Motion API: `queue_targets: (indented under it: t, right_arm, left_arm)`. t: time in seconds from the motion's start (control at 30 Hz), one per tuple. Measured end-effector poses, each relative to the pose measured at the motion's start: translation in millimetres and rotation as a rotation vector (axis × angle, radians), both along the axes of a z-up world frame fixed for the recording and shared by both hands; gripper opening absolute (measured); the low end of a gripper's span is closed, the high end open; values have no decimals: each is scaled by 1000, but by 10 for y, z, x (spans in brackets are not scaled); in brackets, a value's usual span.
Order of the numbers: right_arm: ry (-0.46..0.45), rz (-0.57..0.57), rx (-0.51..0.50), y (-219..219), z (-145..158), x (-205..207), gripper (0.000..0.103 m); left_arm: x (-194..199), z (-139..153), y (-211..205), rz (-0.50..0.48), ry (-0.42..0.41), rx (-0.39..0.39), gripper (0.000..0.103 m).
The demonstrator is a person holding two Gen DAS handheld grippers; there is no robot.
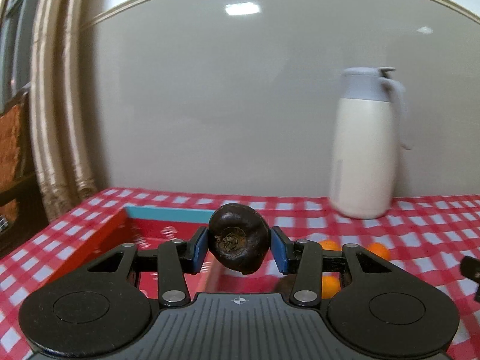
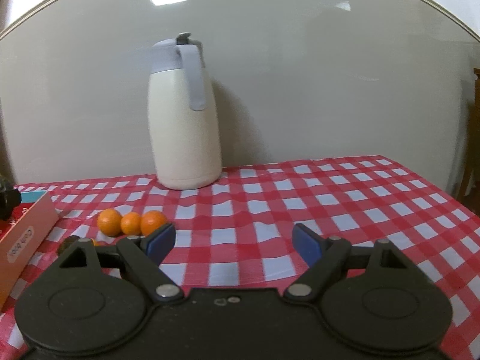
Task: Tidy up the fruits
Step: 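Carry the dark brown fruit into the red box and open the left gripper, then withdraw the left gripper while the right gripper closes on a small orange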
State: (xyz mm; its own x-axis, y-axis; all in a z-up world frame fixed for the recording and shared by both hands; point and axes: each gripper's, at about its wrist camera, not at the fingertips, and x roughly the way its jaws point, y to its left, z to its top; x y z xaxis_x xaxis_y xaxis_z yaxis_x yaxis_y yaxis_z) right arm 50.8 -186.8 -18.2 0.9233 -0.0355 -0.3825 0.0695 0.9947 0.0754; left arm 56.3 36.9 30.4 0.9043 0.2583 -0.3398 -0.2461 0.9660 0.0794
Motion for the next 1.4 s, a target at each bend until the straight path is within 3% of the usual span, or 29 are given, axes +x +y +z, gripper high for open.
queue_targets:
  t: [0.47,0.7,1.03,1.1,1.2,1.4]
  right_arm:
    - [-4,81,6,383,40,15,85]
    - [0,120,7,563,52,23,85]
    - [3,162,1,727,79,30,85]
    - [6,167,3,738,83,35,85]
    - [6,172,3,755,93,31,85]
    - [10,189,9,805,98,40,85]
  left_arm:
    - [-37,-190,564,120,101,-32,45]
    - [-22,-294,787,151,166,-88,45]
    - [-102,-268,865,187,154,-80,46]
    - [-123,-253,894,190,147,-89,48]
    - [-165,-216,906,198,130,-73,67]
    - [-303,-119,940,201,94,-39,77]
